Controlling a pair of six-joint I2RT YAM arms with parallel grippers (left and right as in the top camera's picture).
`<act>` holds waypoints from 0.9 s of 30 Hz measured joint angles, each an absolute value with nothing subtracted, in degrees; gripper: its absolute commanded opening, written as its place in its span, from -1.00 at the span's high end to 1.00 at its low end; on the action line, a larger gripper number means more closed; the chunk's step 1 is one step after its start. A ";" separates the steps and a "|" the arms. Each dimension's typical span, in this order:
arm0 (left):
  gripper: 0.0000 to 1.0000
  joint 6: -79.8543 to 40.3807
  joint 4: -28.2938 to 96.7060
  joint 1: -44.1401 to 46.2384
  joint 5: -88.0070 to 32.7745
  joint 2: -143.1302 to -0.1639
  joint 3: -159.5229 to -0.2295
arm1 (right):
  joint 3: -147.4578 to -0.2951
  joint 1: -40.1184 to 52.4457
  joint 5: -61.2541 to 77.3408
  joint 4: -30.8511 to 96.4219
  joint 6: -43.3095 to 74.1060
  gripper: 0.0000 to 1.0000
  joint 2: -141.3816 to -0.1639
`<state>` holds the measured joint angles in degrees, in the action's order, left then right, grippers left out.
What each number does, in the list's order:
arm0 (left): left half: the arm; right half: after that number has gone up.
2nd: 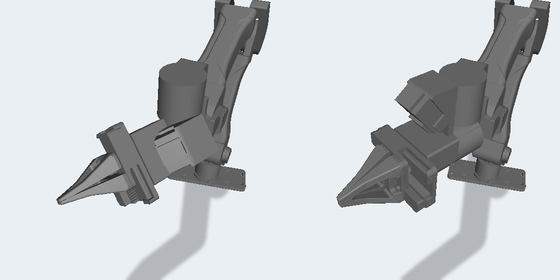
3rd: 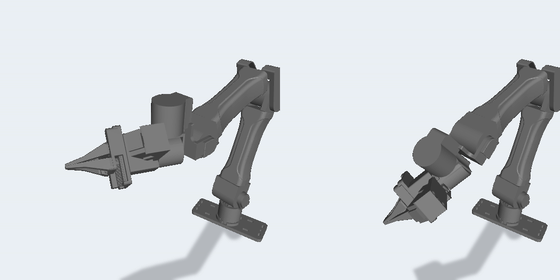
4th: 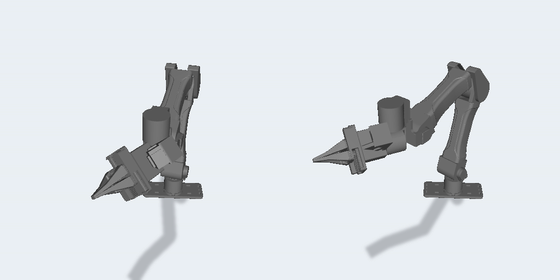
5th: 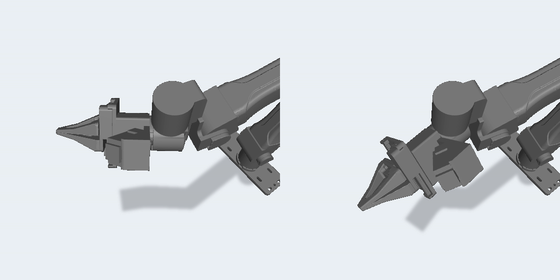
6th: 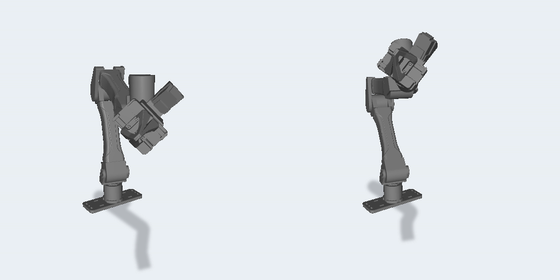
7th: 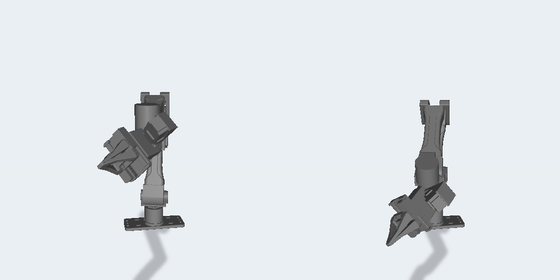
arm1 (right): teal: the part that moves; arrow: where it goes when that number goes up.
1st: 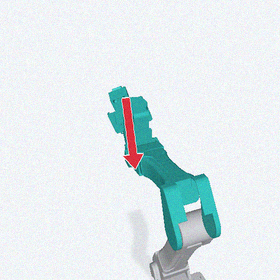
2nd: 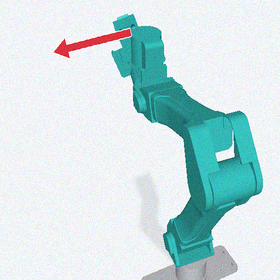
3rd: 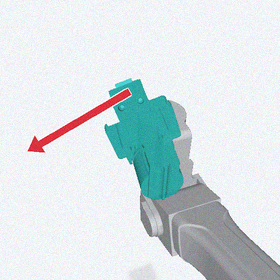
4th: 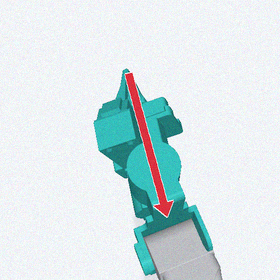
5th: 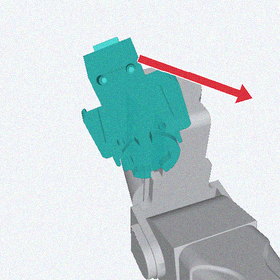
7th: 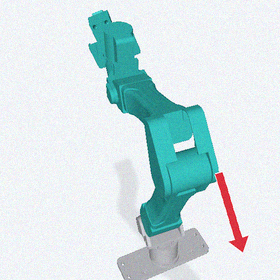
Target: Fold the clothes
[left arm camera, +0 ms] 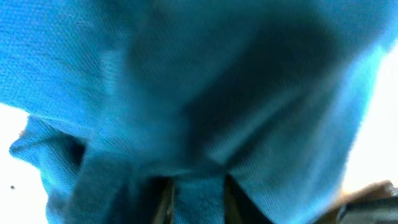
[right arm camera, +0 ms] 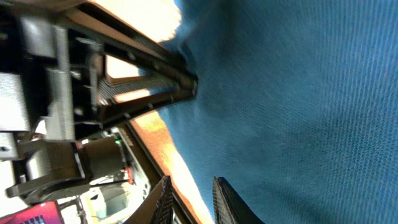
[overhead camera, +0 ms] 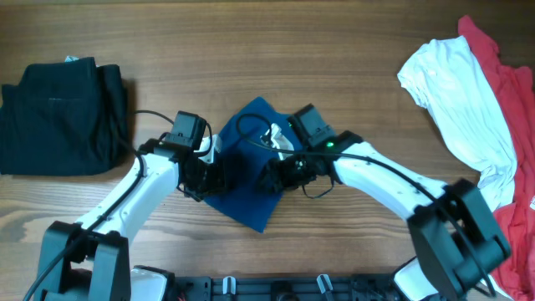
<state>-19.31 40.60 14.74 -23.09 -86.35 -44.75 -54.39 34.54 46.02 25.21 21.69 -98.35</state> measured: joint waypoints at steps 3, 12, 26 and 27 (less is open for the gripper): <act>0.43 -21.21 36.73 14.81 -22.17 -86.35 -42.61 | -54.39 35.42 45.74 24.16 22.96 0.58 -101.54; 0.38 -32.95 35.07 15.40 -15.73 -85.41 -41.34 | -54.37 35.66 43.57 23.33 28.21 0.56 -107.24; 0.39 -42.98 37.60 15.38 -12.67 -84.49 -40.60 | -55.79 36.34 39.22 24.80 34.65 0.48 -107.48; 0.40 -43.97 38.02 15.38 -12.62 -84.42 -40.60 | -55.90 36.23 38.83 25.06 34.79 0.48 -107.46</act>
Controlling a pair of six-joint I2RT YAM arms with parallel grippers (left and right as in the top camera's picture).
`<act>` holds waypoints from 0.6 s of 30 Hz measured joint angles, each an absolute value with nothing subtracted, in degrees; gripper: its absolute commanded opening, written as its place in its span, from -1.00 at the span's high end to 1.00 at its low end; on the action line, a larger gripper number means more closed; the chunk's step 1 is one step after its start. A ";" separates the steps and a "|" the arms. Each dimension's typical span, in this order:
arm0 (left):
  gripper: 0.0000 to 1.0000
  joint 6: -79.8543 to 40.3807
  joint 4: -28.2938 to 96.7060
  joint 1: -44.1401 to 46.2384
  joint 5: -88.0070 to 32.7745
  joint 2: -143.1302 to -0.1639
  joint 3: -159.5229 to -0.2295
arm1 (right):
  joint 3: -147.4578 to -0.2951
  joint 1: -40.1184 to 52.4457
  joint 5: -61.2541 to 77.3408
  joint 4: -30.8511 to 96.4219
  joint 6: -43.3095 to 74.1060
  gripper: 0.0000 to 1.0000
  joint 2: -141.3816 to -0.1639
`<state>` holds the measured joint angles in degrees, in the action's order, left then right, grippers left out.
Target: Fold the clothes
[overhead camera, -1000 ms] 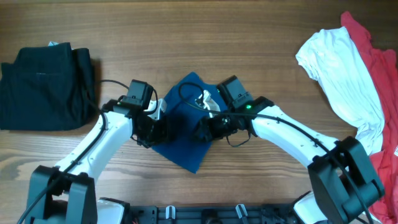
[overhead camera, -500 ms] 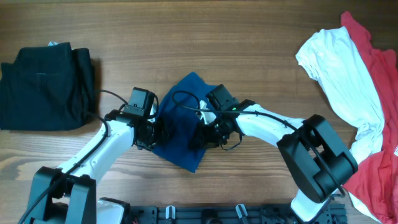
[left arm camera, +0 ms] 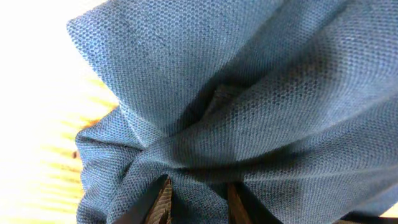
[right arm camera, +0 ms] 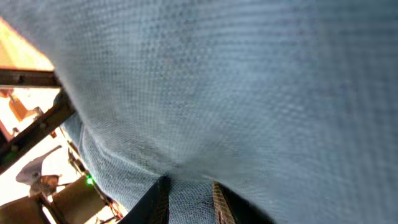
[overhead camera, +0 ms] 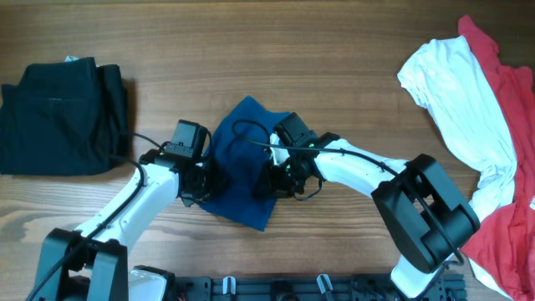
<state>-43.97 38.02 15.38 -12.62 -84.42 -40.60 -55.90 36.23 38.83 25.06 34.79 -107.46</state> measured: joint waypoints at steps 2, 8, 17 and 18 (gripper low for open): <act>0.44 -45.98 38.98 15.35 -12.69 -84.40 -40.62 | -55.99 35.42 37.23 25.61 35.16 0.47 -107.39; 0.47 -48.86 40.38 15.05 -13.58 -84.23 -40.51 | -56.05 30.44 33.98 28.27 32.82 0.41 -106.10; -0.93 -44.21 43.29 14.55 -10.52 -78.11 -40.73 | -56.05 26.59 22.55 34.06 27.35 0.33 -95.85; -1.00 -41.80 42.17 14.50 -9.91 -76.66 -41.45 | -56.07 26.70 21.54 34.68 26.87 0.31 -91.96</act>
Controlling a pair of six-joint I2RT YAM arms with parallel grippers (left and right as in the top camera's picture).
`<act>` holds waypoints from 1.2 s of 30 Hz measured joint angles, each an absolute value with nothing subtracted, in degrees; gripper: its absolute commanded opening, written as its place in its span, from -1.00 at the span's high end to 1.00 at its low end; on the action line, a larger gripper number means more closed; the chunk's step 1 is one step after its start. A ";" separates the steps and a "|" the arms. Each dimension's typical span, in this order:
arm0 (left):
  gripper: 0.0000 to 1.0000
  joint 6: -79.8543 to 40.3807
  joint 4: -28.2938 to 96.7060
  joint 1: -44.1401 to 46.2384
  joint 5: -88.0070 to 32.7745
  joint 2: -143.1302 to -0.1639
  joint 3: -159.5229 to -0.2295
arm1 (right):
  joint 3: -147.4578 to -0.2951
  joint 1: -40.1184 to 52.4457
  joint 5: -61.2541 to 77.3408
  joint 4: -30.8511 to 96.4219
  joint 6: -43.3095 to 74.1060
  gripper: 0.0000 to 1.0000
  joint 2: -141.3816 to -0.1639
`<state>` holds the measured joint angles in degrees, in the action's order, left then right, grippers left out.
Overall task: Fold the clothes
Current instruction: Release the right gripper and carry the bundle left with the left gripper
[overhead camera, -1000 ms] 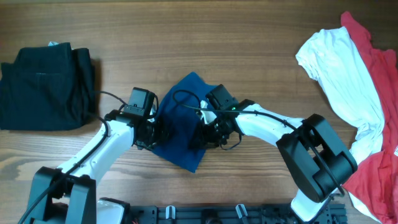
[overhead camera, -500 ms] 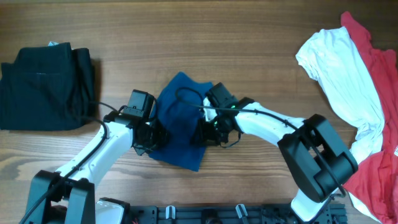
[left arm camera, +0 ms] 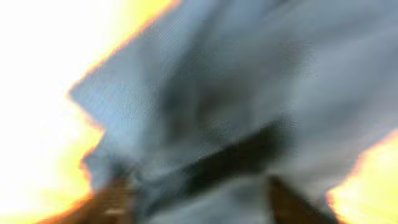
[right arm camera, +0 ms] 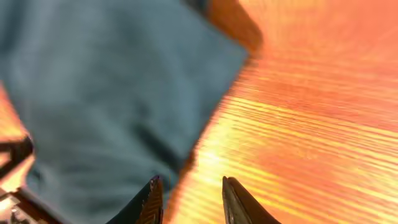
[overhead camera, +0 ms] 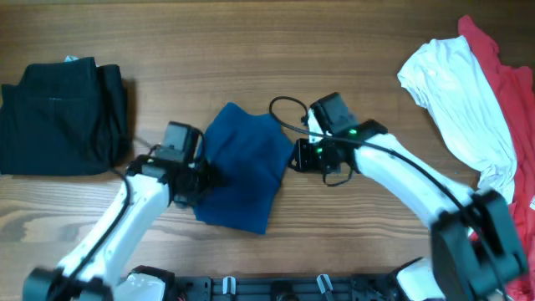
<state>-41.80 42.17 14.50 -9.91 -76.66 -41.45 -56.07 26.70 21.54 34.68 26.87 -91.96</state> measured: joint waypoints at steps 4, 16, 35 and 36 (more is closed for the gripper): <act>-0.99 -32.16 33.95 13.96 -7.73 -72.90 -45.43 | -56.14 26.68 20.03 36.07 26.63 0.28 -87.22; -0.99 -17.65 20.97 8.43 -9.13 -89.52 -46.09 | -56.16 26.68 17.47 39.55 26.46 0.28 -86.26; 0.82 -15.14 15.51 7.05 -34.98 -98.41 -46.87 | -56.16 26.68 16.19 40.29 26.44 0.26 -86.26; 0.82 -15.09 16.49 6.37 -34.70 -97.60 -47.20 | -56.16 26.70 16.03 40.38 26.46 0.26 -86.26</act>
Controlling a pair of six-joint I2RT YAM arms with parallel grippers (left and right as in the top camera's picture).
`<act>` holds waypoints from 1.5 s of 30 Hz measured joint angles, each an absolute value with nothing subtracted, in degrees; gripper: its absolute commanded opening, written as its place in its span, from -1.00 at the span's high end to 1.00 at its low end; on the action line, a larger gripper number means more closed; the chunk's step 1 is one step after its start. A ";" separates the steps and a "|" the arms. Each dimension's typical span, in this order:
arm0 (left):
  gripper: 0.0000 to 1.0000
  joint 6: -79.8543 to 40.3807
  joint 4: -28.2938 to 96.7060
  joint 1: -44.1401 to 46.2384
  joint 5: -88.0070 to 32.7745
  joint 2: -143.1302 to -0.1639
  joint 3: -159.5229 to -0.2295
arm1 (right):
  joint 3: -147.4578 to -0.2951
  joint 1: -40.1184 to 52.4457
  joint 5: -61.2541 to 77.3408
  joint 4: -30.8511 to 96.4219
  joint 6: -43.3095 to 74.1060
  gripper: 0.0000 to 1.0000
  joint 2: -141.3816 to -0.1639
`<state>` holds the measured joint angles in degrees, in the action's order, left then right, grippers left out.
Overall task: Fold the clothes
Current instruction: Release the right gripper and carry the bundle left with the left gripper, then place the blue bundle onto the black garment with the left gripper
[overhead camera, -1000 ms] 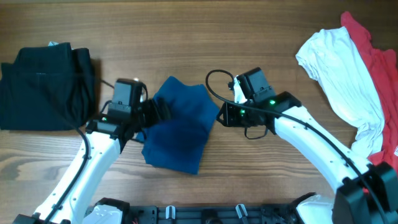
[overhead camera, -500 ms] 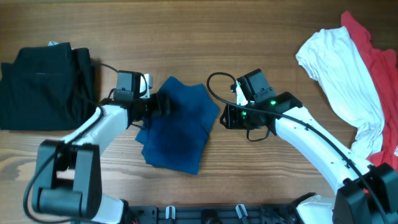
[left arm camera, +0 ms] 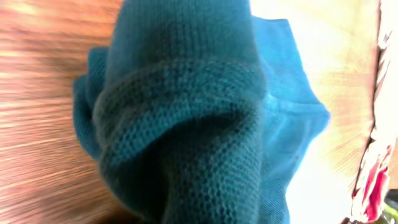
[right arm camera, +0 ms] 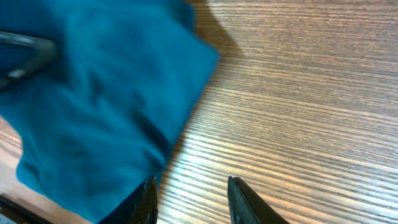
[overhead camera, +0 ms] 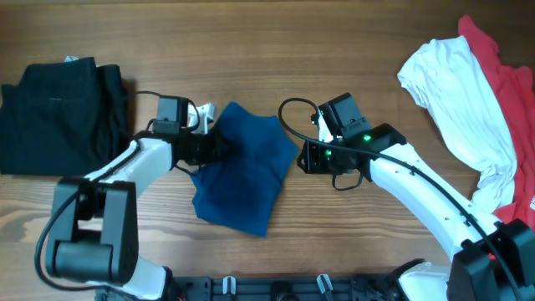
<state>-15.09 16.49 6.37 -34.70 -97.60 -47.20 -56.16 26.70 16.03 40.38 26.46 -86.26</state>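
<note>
A blue garment (overhead camera: 247, 180) lies folded into a rough oblong at the table's middle. My left gripper (overhead camera: 216, 149) is at its upper left edge, reaching in from the left. In the left wrist view the blue garment (left arm camera: 186, 124) bunches right up against the camera and hides the fingers; it looks gripped. My right gripper (overhead camera: 301, 159) hangs just off the garment's right edge. In the right wrist view the right gripper (right arm camera: 194, 200) is open over bare wood, with the blue garment (right arm camera: 93, 112) to its left.
A folded black pile (overhead camera: 63, 117) sits at the far left of the wooden table (overhead camera: 267, 50). A crumpled white shirt (overhead camera: 460, 109) and a red garment (overhead camera: 512, 84) lie at the right edge.
My left arm was at the garment's lower left; now it reaches in at the upper left edge. The garment's top left part is bunched. My right gripper stays open beside the right edge.
Both grippers first held the blue garment at its middle, and it lay as a diamond. They were still shut on it as it sat further left. Then the right gripper was open and off to the right, the garment lying folded. Now the left gripper is at its upper left.
</note>
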 measured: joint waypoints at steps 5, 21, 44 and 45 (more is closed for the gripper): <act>0.85 -15.05 20.95 1.61 -32.86 -90.89 -52.25 | -56.16 26.68 15.25 41.17 26.28 0.26 -86.26; 0.91 -14.63 21.37 -22.61 -18.63 -77.93 -59.11 | -56.16 26.70 13.87 41.34 26.24 0.25 -86.26; -0.46 -14.46 -2.04 -36.71 -13.98 -88.95 -59.11 | -56.16 26.68 13.85 41.50 26.26 0.25 -86.26; -0.61 -14.28 -2.92 -37.34 -13.26 -89.97 -59.11 | -56.16 26.68 13.82 41.65 26.26 0.25 -86.26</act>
<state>-14.28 -2.92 -37.34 -13.26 -89.97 -59.11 -56.16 26.68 13.82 41.65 26.26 -86.26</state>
